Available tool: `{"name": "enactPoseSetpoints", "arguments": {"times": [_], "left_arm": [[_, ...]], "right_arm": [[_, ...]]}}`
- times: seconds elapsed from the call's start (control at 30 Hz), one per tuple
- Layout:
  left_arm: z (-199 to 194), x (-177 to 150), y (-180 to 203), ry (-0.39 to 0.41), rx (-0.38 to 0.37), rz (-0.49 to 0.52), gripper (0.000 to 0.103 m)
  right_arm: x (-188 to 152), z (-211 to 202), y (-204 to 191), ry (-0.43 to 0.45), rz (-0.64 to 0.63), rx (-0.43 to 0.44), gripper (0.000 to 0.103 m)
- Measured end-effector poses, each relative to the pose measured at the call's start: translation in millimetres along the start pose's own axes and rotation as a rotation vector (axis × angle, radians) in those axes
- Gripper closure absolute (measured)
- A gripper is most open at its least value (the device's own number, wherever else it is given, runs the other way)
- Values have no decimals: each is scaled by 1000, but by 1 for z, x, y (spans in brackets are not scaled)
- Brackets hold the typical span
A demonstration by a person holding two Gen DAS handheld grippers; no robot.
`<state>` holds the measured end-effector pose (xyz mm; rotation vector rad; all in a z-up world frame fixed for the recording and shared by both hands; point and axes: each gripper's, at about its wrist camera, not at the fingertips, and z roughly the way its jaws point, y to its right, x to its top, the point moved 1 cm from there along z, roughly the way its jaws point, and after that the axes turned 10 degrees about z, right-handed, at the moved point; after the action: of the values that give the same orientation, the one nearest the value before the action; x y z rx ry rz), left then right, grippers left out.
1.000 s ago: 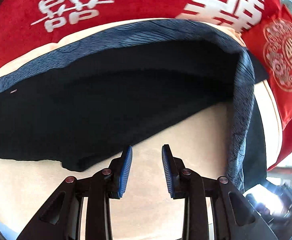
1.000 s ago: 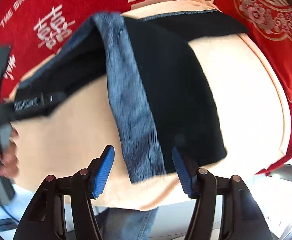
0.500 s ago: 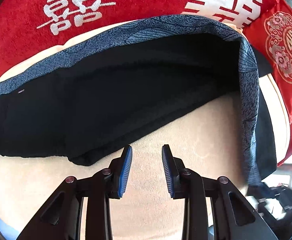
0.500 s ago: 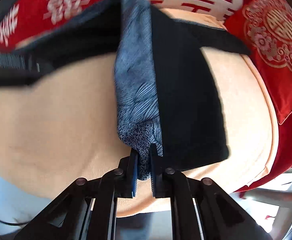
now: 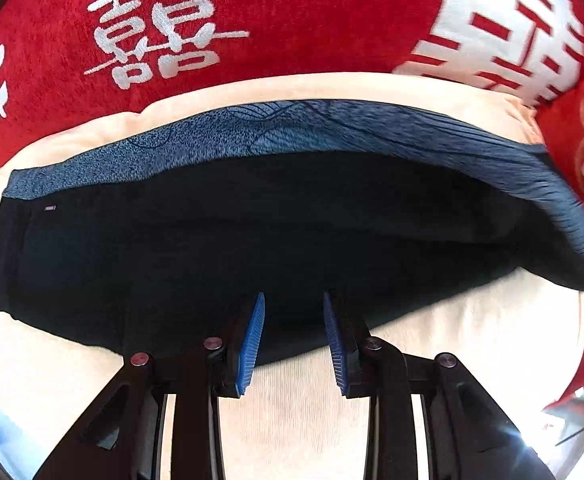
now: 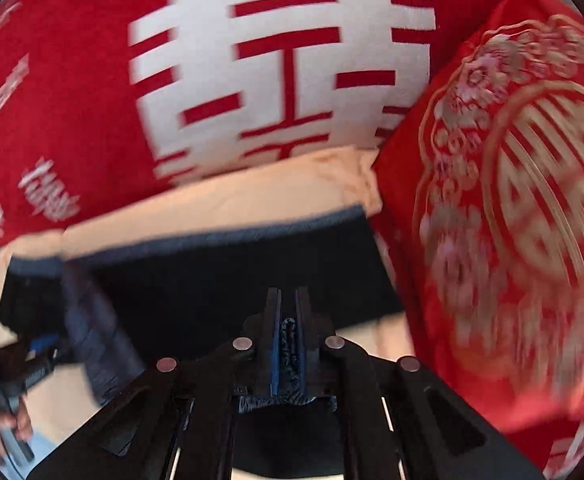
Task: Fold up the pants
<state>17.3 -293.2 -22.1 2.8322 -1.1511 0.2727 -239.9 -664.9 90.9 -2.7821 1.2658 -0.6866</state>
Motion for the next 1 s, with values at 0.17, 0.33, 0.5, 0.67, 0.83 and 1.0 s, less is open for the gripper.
{"name": "enactPoseSetpoints", "arguments": {"times": [0.17,0.33,0.5,0.67,0.83,1.0], "left_arm": [[14,22,-5,-2,53,-76,70],[37,35,-2,-35,90,-87,70],[43,38,2,-30,120,-63,70],[44,38,5,-32,135,-42,70],[42,37,20,-29,161,-12,70],[21,42,22,1,175,-47,70]], "right_arm": [[52,62,15,-9,28,-20,92],[66,82,31,-23,113,-10,62],[11,36,46,-37,197,108,56],[-54,56,81,-169,427,102,56],[-54,87,101,-153,571,166,95],[-24,55,74,-55,415,234,96]]}}
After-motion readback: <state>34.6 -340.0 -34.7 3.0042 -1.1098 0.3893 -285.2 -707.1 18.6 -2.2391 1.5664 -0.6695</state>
